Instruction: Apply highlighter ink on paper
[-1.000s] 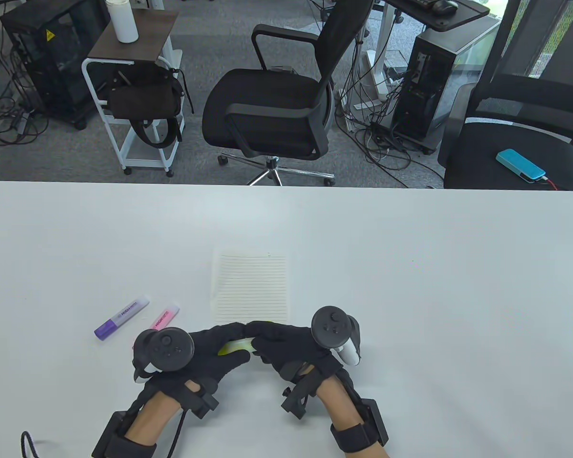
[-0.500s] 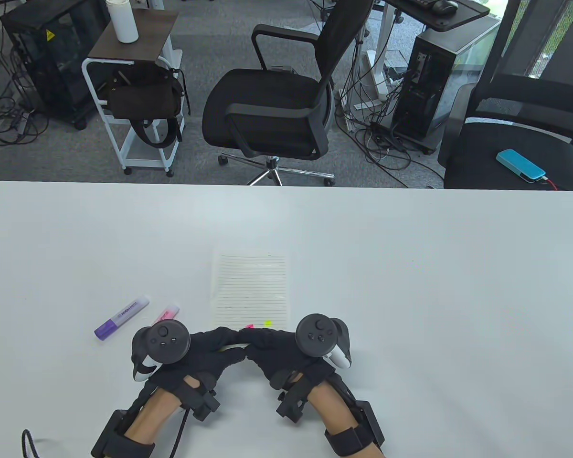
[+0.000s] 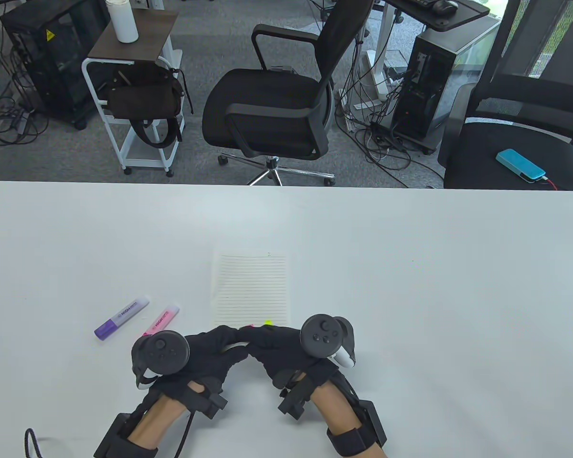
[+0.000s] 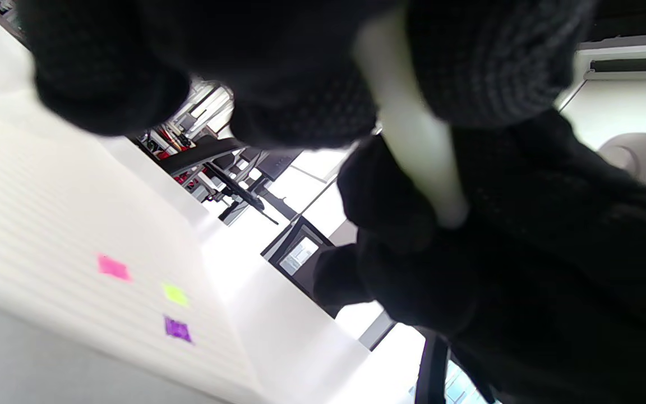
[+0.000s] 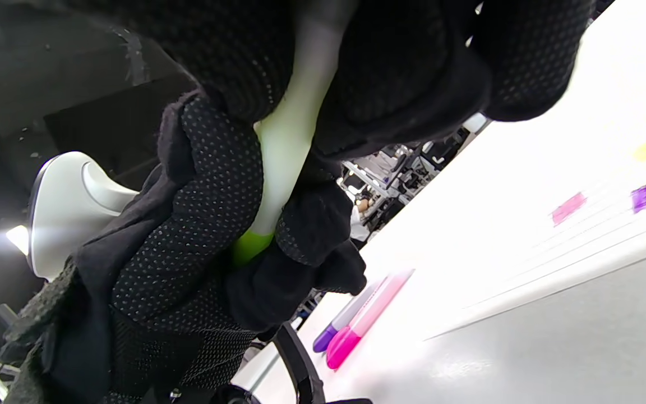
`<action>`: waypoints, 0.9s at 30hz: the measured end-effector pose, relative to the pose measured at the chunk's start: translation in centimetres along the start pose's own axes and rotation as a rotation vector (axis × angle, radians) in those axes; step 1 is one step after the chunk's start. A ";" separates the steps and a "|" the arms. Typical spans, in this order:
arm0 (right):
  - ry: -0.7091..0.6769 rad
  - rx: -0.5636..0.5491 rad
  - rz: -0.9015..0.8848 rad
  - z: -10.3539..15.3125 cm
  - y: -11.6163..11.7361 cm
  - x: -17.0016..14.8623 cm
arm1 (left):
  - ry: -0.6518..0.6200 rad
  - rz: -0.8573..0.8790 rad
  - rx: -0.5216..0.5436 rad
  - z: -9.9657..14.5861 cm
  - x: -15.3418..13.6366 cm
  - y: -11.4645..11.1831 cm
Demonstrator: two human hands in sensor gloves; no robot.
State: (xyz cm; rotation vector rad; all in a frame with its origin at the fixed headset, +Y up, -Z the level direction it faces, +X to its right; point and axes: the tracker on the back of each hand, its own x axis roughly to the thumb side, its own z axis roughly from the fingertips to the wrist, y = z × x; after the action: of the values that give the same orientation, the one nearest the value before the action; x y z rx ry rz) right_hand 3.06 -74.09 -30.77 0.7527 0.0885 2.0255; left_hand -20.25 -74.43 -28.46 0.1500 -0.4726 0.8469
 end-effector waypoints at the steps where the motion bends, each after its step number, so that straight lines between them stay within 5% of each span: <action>1: 0.003 -0.005 -0.002 0.0 -0.2 -0.1 | -0.007 -0.010 0.005 0.0 0.0 -0.1; 6: 0.061 -0.083 0.003 0.5 -2.4 -1.6 | 0.002 -0.028 0.010 0.0 -0.2 0.1; 12: 0.321 -0.412 0.165 3.0 -7.7 -4.7 | -0.009 0.049 0.058 0.2 -0.5 1.4; 21: 0.678 -0.481 0.477 5.4 -10.7 -8.2 | -0.047 0.065 0.054 0.3 0.1 1.3; 27: 0.817 -0.487 0.462 5.8 -10.5 -9.4 | -0.039 0.072 0.048 0.3 0.0 1.4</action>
State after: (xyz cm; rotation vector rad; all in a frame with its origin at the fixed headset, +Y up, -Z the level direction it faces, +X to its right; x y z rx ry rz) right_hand 17.57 -77.08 -34.18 -0.4235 -0.1216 2.5337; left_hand -21.38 -73.64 -28.32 0.1946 -0.4968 0.9277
